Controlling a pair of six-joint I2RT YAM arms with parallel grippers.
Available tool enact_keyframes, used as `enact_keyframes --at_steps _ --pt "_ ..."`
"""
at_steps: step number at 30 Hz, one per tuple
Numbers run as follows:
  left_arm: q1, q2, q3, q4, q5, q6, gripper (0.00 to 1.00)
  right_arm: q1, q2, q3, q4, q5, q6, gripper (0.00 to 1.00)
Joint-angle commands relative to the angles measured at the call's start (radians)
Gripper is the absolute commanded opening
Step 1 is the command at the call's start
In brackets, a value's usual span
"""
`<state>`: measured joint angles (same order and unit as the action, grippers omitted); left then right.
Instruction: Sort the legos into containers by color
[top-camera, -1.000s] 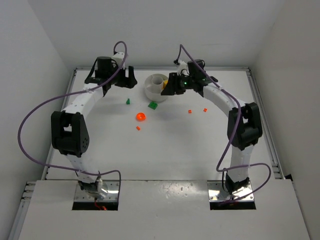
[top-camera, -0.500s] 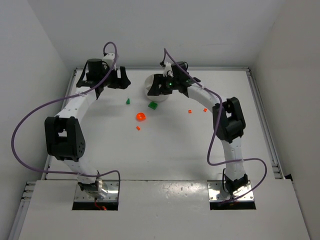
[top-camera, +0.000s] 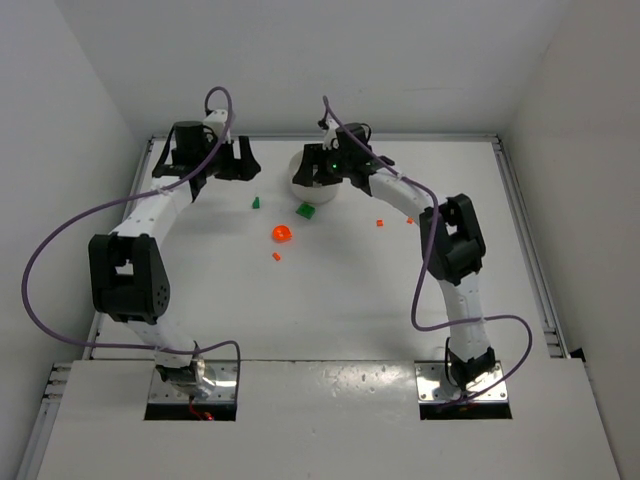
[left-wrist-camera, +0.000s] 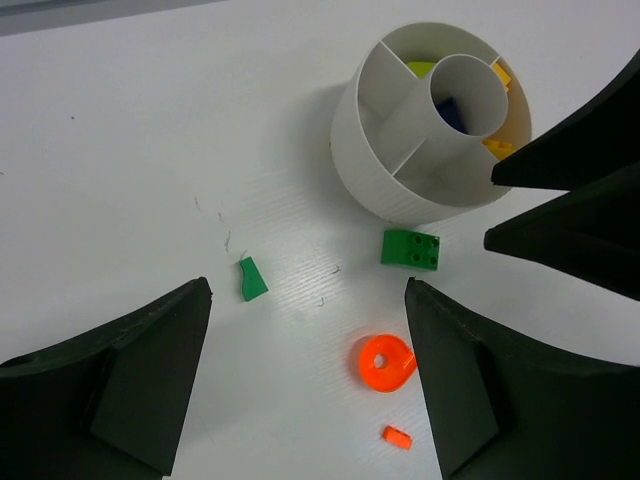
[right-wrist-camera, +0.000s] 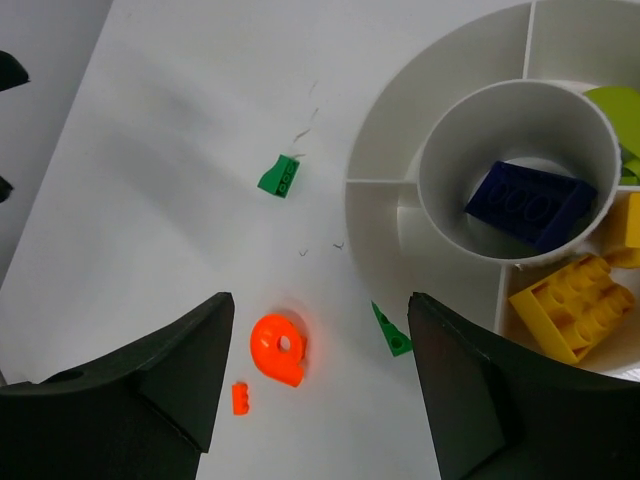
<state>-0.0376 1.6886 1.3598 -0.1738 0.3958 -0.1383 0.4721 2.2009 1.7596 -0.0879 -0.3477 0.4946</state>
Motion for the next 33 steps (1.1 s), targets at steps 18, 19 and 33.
enact_keyframes --at_steps 18,19,33 --pt "0.015 -0.053 0.001 0.05 0.025 -0.017 0.84 0.059 0.028 0.078 -0.035 0.257 -0.106 0.71" --pt "0.015 -0.053 0.001 0.05 0.025 -0.017 0.84 0.059 0.028 0.078 -0.035 0.257 -0.106 0.71" --pt "0.015 -0.044 0.001 0.05 0.034 -0.026 0.84 0.049 0.01 0.069 -0.064 0.371 -0.106 0.76"
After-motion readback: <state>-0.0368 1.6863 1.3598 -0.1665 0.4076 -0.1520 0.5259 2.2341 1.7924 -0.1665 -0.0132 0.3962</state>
